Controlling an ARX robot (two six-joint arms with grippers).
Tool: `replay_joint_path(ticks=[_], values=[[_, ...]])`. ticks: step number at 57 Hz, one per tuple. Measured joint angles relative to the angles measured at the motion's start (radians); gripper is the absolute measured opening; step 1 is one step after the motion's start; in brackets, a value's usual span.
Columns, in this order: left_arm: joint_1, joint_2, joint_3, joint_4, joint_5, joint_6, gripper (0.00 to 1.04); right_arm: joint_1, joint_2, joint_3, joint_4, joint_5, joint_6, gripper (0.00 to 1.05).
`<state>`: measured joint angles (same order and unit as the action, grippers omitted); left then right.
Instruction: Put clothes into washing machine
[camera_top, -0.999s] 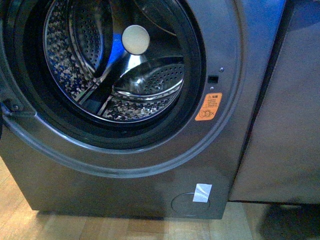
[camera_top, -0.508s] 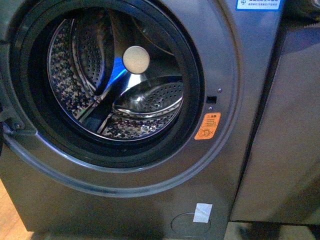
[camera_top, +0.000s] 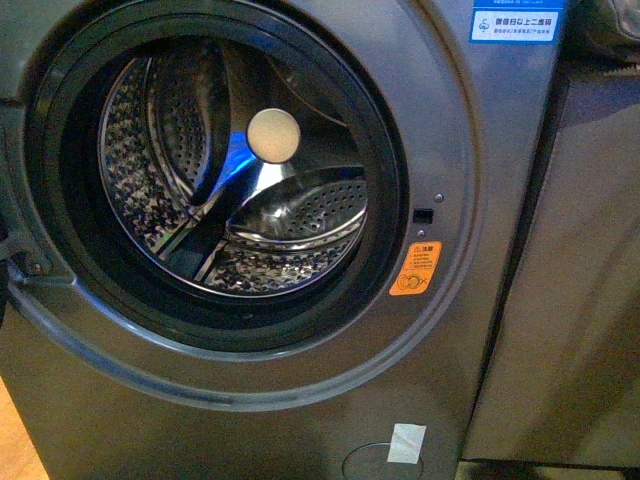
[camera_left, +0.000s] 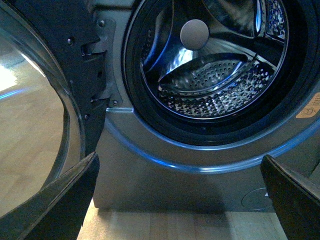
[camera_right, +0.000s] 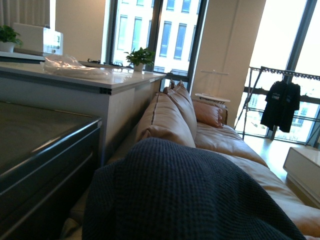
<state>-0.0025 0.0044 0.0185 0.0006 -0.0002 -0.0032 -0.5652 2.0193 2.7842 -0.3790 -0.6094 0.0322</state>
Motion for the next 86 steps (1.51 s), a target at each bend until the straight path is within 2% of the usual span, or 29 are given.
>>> replay_joint_path(ticks=[7, 17, 18, 21, 23, 25, 30, 36, 40, 47, 52, 58, 69, 76, 86], values=[[0.000, 0.000, 0.000, 0.000, 0.000, 0.000, 0.98, 0.069, -0.015, 0.039, -0.051, 0.042, -0.036, 0.06], [0.000, 0.000, 0.000, 0.000, 0.000, 0.000, 0.98, 0.114, -0.027, 0.055, -0.087, 0.074, -0.064, 0.06], [0.000, 0.000, 0.000, 0.000, 0.000, 0.000, 0.98, 0.161, -0.039, 0.066, -0.105, 0.098, -0.084, 0.06], [0.000, 0.000, 0.000, 0.000, -0.001, 0.000, 0.98, 0.294, -0.097, -0.027, -0.074, 0.259, -0.133, 0.06], [0.000, 0.000, 0.000, 0.000, -0.002, 0.000, 0.98, 0.433, -0.145, -0.132, -0.014, 0.404, -0.169, 0.06], [0.000, 0.000, 0.000, 0.000, 0.001, 0.000, 0.98, 0.588, -0.159, -0.200, 0.040, 0.480, -0.189, 0.06], [0.000, 0.000, 0.000, 0.000, 0.003, 0.000, 0.98, 0.860, -0.130, -0.250, 0.055, 0.477, -0.204, 0.06], [0.000, 0.000, 0.000, 0.000, -0.003, 0.000, 0.98, 0.996, -0.079, -0.285, 0.036, 0.419, -0.205, 0.06], [0.000, 0.000, 0.000, 0.000, -0.003, 0.000, 0.98, 1.008, -0.070, -0.288, 0.026, 0.423, -0.200, 0.06], [0.000, 0.000, 0.000, 0.000, -0.002, 0.000, 0.98, 0.970, -0.093, -0.286, 0.039, 0.436, -0.179, 0.06], [0.000, 0.000, 0.000, 0.000, 0.000, 0.000, 0.98, 0.956, -0.275, -0.577, 0.212, 0.440, -0.164, 0.06], [0.000, 0.000, 0.000, 0.000, 0.000, 0.000, 0.98, 0.955, -0.396, -0.739, 0.230, 0.410, -0.155, 0.06], [0.000, 0.000, 0.000, 0.000, 0.000, 0.000, 0.98, 0.952, -0.453, -0.830, 0.244, 0.319, -0.111, 0.06], [0.000, -0.001, 0.000, 0.000, 0.001, 0.000, 0.98, 0.989, -0.365, -0.820, 0.343, 0.346, -0.099, 0.06], [0.000, -0.001, 0.000, 0.000, 0.000, 0.000, 0.98, 1.034, -0.310, -0.846, 0.354, 0.320, -0.086, 0.06]])
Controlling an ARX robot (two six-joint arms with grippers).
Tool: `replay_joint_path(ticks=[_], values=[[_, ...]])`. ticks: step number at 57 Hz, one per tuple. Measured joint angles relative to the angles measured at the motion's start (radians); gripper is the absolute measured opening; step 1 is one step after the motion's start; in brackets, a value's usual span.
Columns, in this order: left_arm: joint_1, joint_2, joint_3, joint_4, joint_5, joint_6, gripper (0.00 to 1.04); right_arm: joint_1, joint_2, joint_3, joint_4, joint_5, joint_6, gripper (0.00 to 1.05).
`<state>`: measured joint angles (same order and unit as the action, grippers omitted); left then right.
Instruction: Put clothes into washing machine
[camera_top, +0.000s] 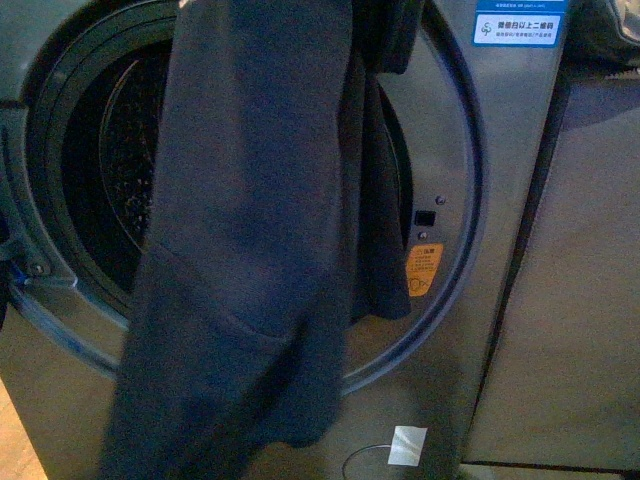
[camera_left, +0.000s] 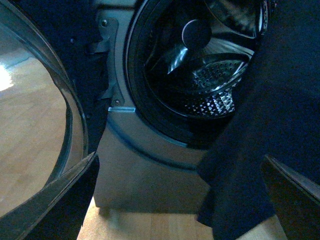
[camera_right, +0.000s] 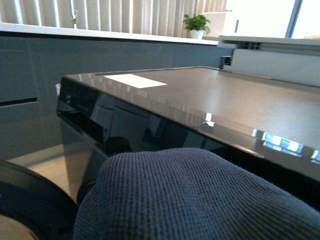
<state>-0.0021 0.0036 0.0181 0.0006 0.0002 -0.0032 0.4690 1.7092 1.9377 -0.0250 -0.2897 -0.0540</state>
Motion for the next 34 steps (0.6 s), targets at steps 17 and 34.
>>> replay_joint_path(ticks=[17, 34], values=[[0.000, 0.000, 0.000, 0.000, 0.000, 0.000, 0.98, 0.050, -0.035, 0.024, 0.057, -0.005, 0.000, 0.06], [0.000, 0.000, 0.000, 0.000, 0.000, 0.000, 0.98, 0.056, -0.055, 0.062, 0.068, -0.013, 0.006, 0.06]])
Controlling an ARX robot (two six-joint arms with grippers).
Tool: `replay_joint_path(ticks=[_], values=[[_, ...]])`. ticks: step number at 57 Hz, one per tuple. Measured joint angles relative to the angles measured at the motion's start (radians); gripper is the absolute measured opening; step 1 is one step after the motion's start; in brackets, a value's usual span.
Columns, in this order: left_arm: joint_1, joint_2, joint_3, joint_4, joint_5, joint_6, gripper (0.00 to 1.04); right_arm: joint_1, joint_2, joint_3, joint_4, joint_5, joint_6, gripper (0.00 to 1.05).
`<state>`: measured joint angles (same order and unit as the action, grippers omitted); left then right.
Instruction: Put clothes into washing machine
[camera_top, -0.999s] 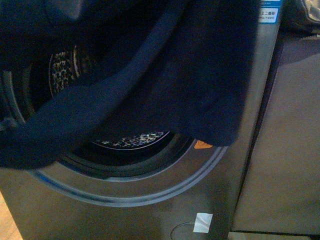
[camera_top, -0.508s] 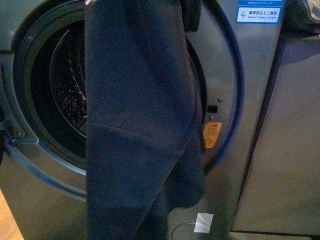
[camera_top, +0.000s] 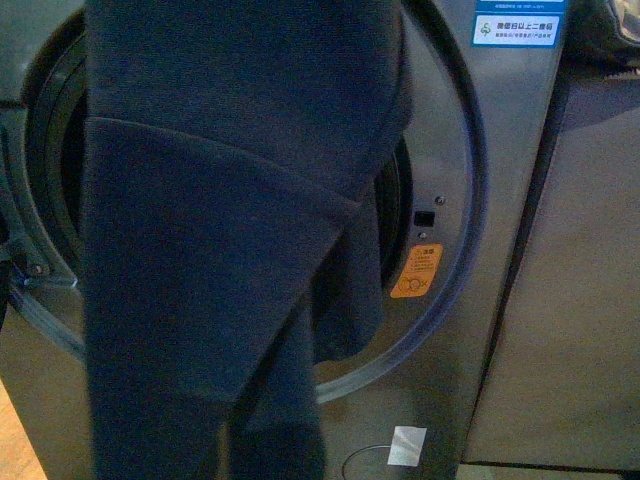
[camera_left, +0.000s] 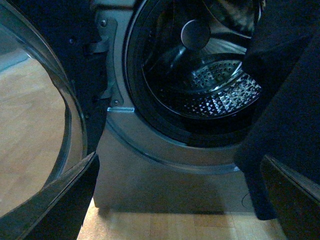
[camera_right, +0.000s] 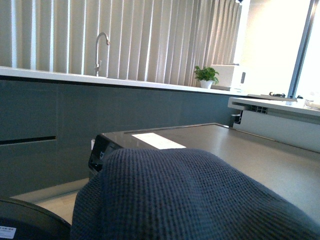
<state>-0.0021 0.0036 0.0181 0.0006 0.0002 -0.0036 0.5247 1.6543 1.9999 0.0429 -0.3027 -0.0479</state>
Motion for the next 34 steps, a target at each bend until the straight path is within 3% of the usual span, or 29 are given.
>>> replay_joint_path(ticks=[28, 34], values=[[0.000, 0.000, 0.000, 0.000, 0.000, 0.000, 0.98, 0.014, -0.006, 0.000, 0.001, -0.008, 0.001, 0.06], [0.118, 0.074, 0.002, 0.045, 0.266, -0.134, 0.98, 0.014, -0.006, 0.000, 0.001, -0.007, 0.001, 0.06]])
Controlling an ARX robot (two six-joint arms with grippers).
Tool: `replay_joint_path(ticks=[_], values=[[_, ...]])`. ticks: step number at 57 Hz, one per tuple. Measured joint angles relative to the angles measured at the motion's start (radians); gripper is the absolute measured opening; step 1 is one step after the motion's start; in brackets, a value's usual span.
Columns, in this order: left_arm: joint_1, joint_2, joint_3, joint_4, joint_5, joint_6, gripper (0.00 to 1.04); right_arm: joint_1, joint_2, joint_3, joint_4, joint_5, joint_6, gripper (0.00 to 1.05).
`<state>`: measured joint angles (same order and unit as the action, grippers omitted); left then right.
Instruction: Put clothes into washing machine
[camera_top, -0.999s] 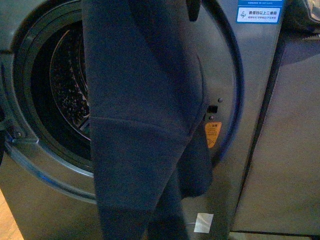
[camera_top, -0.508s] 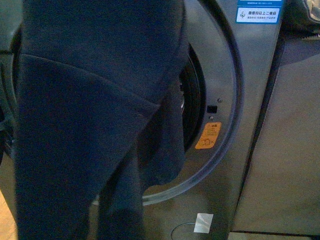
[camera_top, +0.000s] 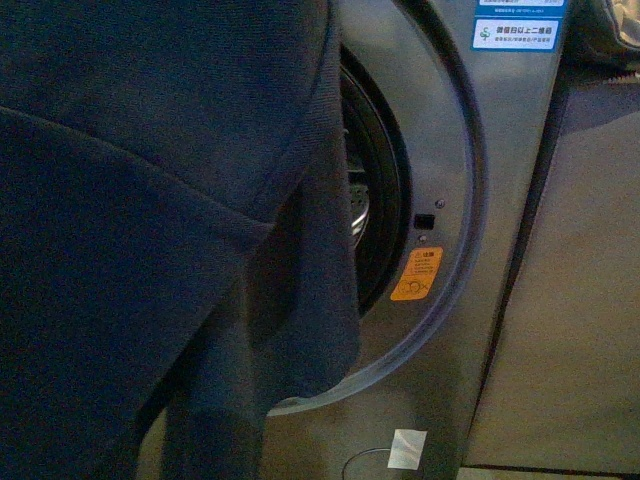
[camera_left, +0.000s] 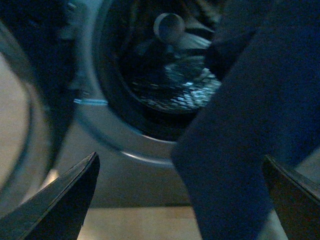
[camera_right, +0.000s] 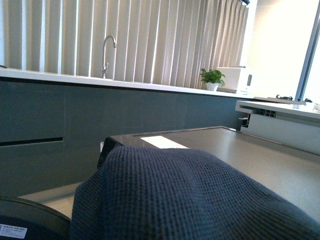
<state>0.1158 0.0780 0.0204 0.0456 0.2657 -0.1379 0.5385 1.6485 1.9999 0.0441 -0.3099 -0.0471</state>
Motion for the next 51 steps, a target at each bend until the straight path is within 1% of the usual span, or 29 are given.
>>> replay_joint_path(ticks=[2, 6, 9, 15, 16, 19, 21, 24, 27, 30, 34, 37, 45, 46, 51], values=[[0.050, 0.045, 0.001, 0.041, 0.093, -0.045, 0.98, 0.000, 0.000, 0.000, 0.000, 0.000, 0.000, 0.06], [0.141, 0.148, 0.016, 0.143, 0.222, -0.106, 0.98, 0.000, 0.000, 0.000, 0.000, -0.003, 0.000, 0.06], [0.195, 0.242, 0.047, 0.238, 0.289, -0.129, 0.98, 0.000, 0.000, 0.000, 0.000, -0.002, 0.000, 0.06], [0.224, 0.428, 0.135, 0.417, 0.355, -0.150, 0.98, 0.000, 0.000, 0.000, 0.000, -0.002, 0.000, 0.06], [0.222, 0.490, 0.171, 0.467, 0.372, -0.153, 0.98, 0.000, 0.000, 0.000, 0.000, -0.002, 0.000, 0.06], [0.209, 0.591, 0.237, 0.539, 0.404, -0.159, 0.98, 0.000, 0.000, 0.000, 0.000, -0.002, 0.000, 0.06], [0.186, 0.688, 0.306, 0.594, 0.418, -0.159, 0.98, 0.000, 0.000, 0.000, 0.000, -0.002, 0.000, 0.06], [0.147, 0.813, 0.409, 0.639, 0.459, -0.171, 0.98, 0.000, 0.000, 0.000, 0.000, -0.002, 0.000, 0.06], [0.103, 0.928, 0.509, 0.671, 0.476, -0.173, 0.98, 0.000, 0.000, 0.000, 0.000, -0.002, 0.000, 0.06], [0.076, 1.004, 0.573, 0.710, 0.505, -0.177, 0.98, 0.000, 0.000, 0.000, 0.000, -0.002, 0.000, 0.06], [0.052, 1.074, 0.628, 0.753, 0.534, -0.179, 0.98, 0.000, -0.001, 0.000, 0.000, -0.002, 0.000, 0.06], [0.034, 1.139, 0.673, 0.799, 0.580, -0.178, 0.98, 0.000, -0.001, 0.000, 0.000, -0.002, 0.000, 0.06], [0.010, 1.265, 0.753, 0.852, 0.663, -0.182, 0.98, 0.000, -0.001, 0.000, 0.000, -0.003, 0.000, 0.06], [0.007, 1.285, 0.761, 0.866, 0.691, -0.188, 0.98, 0.000, -0.001, 0.000, 0.000, -0.003, 0.000, 0.06], [-0.002, 1.339, 0.778, 0.911, 0.761, -0.198, 0.98, 0.000, -0.001, 0.000, 0.000, -0.003, 0.000, 0.06]])
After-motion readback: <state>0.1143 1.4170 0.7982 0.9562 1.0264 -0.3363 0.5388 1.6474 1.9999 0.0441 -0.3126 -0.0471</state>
